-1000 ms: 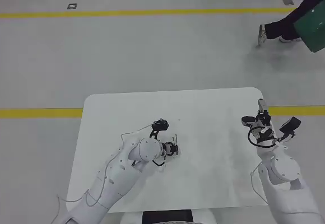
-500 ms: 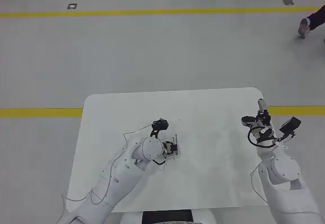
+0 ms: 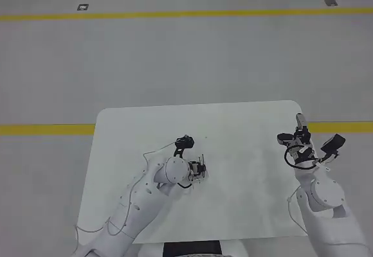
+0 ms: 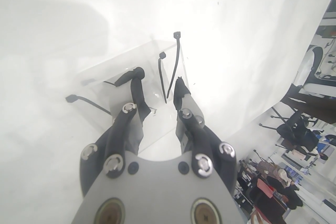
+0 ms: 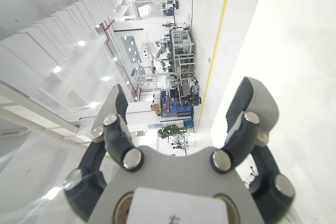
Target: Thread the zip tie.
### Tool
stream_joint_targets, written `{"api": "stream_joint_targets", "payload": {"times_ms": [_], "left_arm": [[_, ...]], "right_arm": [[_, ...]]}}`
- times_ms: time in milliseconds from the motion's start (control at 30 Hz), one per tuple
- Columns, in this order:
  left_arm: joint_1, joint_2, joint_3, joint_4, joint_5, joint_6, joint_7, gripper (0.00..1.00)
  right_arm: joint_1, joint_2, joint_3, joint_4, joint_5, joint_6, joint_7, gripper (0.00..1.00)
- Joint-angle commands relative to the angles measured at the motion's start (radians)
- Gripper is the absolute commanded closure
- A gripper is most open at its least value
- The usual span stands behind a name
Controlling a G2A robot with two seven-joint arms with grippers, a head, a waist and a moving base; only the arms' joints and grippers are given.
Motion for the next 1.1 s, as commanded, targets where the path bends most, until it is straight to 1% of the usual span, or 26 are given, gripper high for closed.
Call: {"api": "stream_joint_targets", "payload": {"times_ms": [0,200,433,533,700,800,867,900,967,1067], "left_arm": [[-0.001,-0.005,-0.003,0.006,0.004,0.000,0.000,0.76],[-0.003,-0.017,-0.011,0.020,0.022,0.000,-0.009,0.80],[0.000,-0.030,-0.022,0.025,0.042,0.000,-0.019,0.84],[0.002,-0.034,-0.027,0.024,0.048,0.000,-0.022,0.87],[0.006,-0.041,-0.033,0.022,0.058,0.000,-0.025,0.89],[0.008,-0.044,-0.037,0.021,0.062,0.000,-0.026,0.95],[0.009,-0.046,-0.039,0.020,0.065,0.000,-0.027,0.97],[0.010,-0.047,-0.041,0.020,0.066,0.000,-0.027,1.00],[0.012,-0.048,-0.043,0.019,0.069,0.000,-0.028,1.00],[0.018,-0.049,-0.047,0.007,0.075,0.000,-0.033,1.00]], "right_arm": [[0.000,0.000,0.000,0.000,0.000,0.000,0.000,0.00],[0.000,0.000,0.000,0.000,0.000,0.000,0.000,0.00],[0.000,0.000,0.000,0.000,0.000,0.000,0.000,0.00],[0.000,0.000,0.000,0.000,0.000,0.000,0.000,0.00],[0.000,0.000,0.000,0.000,0.000,0.000,0.000,0.00],[0.000,0.000,0.000,0.000,0.000,0.000,0.000,0.00],[0.000,0.000,0.000,0.000,0.000,0.000,0.000,0.00],[0.000,0.000,0.000,0.000,0.000,0.000,0.000,0.00],[0.000,0.000,0.000,0.000,0.000,0.000,0.000,0.00],[0.000,0.000,0.000,0.000,0.000,0.000,0.000,0.00]]}}
